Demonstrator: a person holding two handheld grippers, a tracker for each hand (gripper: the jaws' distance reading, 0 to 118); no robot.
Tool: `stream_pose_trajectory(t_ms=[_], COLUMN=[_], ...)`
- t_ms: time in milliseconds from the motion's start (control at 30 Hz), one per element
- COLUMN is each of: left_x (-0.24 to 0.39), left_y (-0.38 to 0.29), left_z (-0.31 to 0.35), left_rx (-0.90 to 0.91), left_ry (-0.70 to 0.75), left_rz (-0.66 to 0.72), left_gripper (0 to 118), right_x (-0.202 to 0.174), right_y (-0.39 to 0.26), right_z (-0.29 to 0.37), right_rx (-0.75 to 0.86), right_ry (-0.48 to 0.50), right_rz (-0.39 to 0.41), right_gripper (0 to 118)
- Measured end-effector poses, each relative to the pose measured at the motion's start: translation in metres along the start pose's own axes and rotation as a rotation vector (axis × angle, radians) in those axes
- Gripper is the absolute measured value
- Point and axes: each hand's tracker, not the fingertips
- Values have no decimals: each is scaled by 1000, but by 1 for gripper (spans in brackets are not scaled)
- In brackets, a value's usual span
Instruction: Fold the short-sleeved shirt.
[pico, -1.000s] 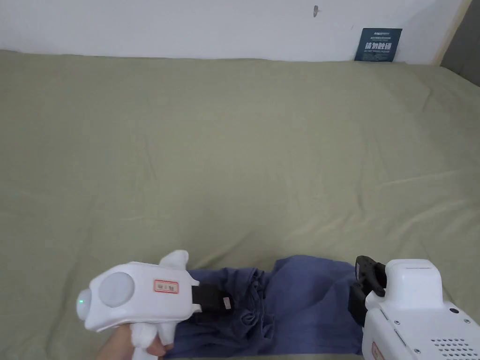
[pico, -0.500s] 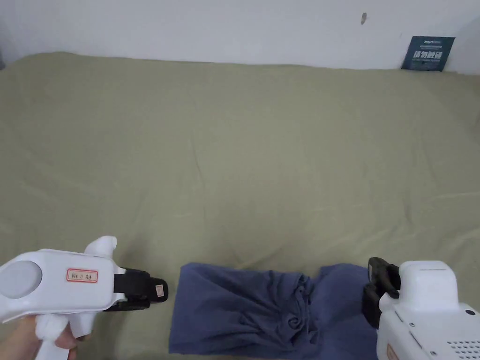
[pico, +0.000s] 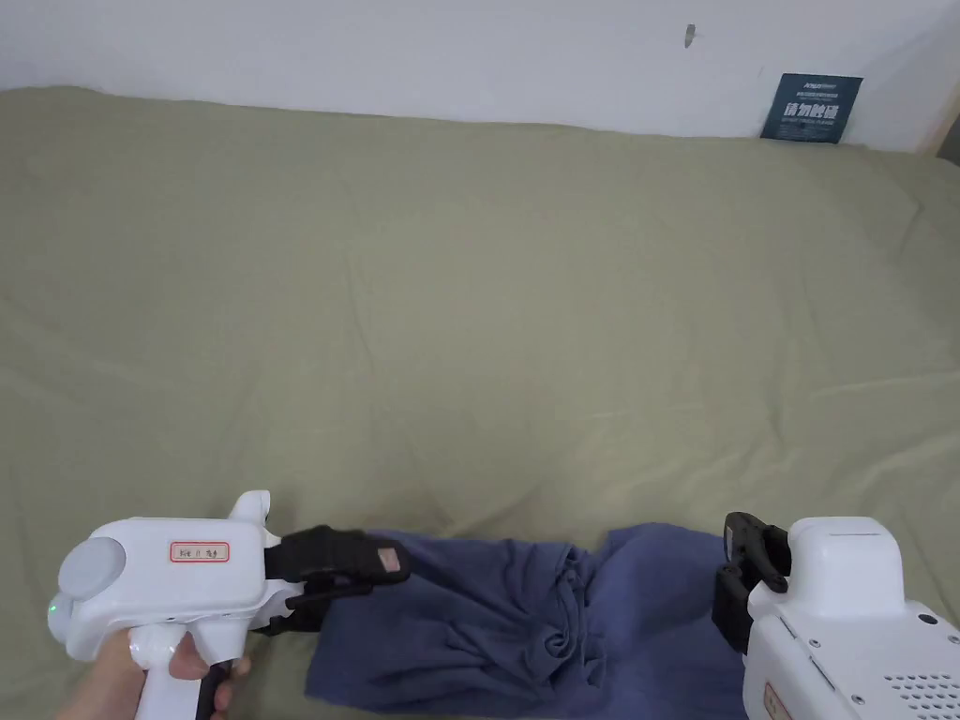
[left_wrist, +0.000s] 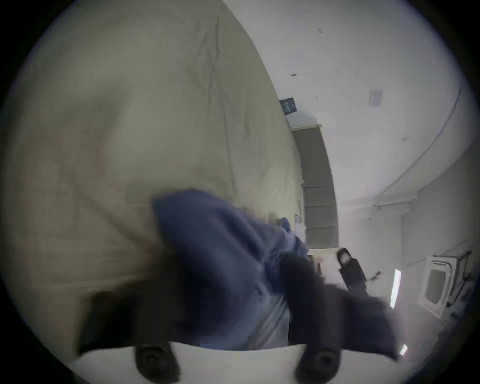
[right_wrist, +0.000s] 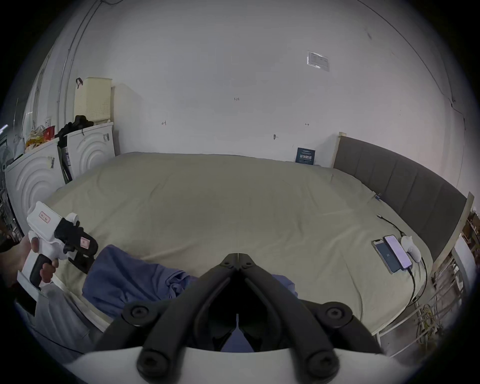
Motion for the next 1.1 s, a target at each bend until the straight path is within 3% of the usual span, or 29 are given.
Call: stream_pose_trajectory(t_ms=[33,67,167,467,567,633,833,1100], left_x=[-2,-11,-5,32,55,71,129,177], left_y=[-2,4,6,-18,-34,-41,-50,-48], left_z=[-6,-13,1,128,166,176,134,0], left_rx=[12,13,47,293,342,346,286,98], left_ry=[136,185,95,283,459,455,414,431], left_rz=[-22,-36,4,-43,-144,-150,-257,-434], left_gripper=[10,10,10,10,10,10,10,10], right_x=[1,2,6,8,5,3,4,23], right_y=[1,2,6,25,29,30,26,15], right_z=[1,2,7,3,2,1,6,18], right_rx=[2,4,17,77,97,106,106,94], right_ry=[-4,-7,-14,25,46,53,61,22], right_rz=[0,0,2,34,27,27,2,-11], right_gripper=[0,0,0,0,0,0,0,0])
